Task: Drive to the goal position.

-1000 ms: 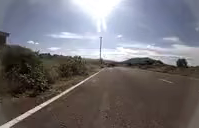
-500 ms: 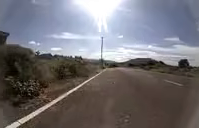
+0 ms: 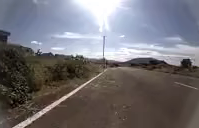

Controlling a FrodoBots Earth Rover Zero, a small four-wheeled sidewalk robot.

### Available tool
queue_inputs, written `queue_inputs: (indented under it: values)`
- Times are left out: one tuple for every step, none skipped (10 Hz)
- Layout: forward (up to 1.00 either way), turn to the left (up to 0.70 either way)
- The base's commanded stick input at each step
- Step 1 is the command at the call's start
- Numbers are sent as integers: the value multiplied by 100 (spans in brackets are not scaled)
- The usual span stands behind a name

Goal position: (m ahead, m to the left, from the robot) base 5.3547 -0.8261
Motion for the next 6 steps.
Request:
queue_inputs:
  values:
    - [100, 0]
    - [100, 0]
    - [100, 0]
    - [100, 0]
    - [100, 0]
    - [100, 0]
